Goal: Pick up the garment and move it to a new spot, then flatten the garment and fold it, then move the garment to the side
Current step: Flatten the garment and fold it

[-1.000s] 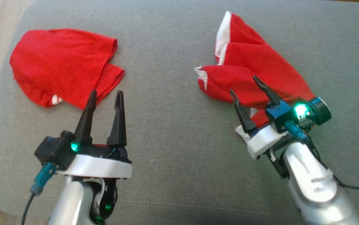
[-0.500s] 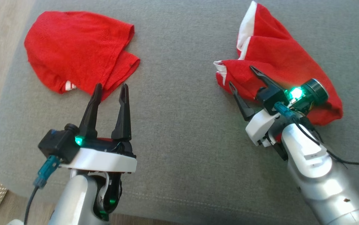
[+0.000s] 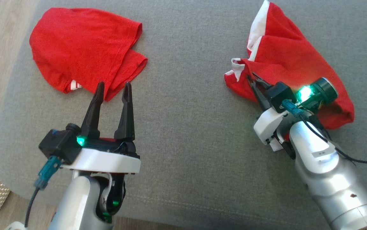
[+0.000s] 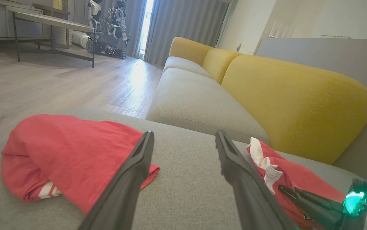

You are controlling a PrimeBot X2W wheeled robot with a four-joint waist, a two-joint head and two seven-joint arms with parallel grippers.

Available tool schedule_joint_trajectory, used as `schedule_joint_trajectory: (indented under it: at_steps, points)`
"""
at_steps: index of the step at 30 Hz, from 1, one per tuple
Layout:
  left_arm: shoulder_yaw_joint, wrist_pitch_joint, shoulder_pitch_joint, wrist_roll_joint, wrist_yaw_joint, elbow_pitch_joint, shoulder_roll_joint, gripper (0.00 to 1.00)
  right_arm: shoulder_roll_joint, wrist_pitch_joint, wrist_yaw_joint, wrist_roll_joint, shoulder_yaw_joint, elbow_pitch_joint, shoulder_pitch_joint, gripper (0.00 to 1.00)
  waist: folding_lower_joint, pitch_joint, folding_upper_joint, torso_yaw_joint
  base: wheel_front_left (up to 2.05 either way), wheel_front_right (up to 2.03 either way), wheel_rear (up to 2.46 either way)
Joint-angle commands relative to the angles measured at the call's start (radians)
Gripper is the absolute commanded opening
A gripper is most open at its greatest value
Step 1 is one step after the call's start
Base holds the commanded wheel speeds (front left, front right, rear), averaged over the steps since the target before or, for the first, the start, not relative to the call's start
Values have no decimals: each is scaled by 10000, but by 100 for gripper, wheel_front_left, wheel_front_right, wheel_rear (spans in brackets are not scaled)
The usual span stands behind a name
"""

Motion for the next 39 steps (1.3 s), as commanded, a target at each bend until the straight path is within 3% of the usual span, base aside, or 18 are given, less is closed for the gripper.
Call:
schedule_joint_trajectory:
  at_steps: [1, 10, 13, 17, 23, 30, 31, 32, 39]
  points:
    - [281, -51, -276, -46, 71, -300, 32, 100, 297, -277, 73, -37, 155, -323, -394, 0, 0, -109, 0, -85, 0, 0, 0]
    - [252, -51, -64, 1, 67, -275, 32, 100, 651, -760, 73, 956, 392, -1881, -879, 0, 0, -616, 0, -531, 0, 0, 0]
    - [205, -51, 20, 29, 59, -284, 32, 100, 636, -803, 73, 1167, -331, -2699, -1066, 0, 0, -746, 0, -765, 0, 0, 0]
    - [150, -51, 93, 76, 59, -301, 32, 100, 444, -791, 73, 1334, -2178, -3140, -1040, 0, 0, -813, 0, -1072, 0, 0, 0]
    - [-10, -51, -40, 160, -26, -297, 32, 100, -377, -299, 73, 960, -4563, -2236, -1151, 0, 0, -593, 0, -1341, 0, 0, 0]
    - [-80, -51, -204, 224, -127, -232, 32, 100, -1246, -69, 73, 678, -6011, -569, -1949, 0, 0, -262, 0, -1372, 0, 0, 0]
    - [-87, -51, -218, 227, -143, -222, 32, 100, -1392, 81, 73, 463, -6262, -292, -2048, 22, 0, -235, 0, -1359, 0, 0, 0]
    - [-100, -51, -236, 224, -157, -215, 32, 100, -1530, 293, 73, 144, -6523, -29, -2129, 100, 0, -206, 0, -1335, 0, 0, 0]
    - [-82, -51, -242, 197, -112, -179, 32, 100, -1194, 288, 73, -1096, -7716, 532, -2525, 100, 0, -212, 0, -1341, 0, 0, 0]
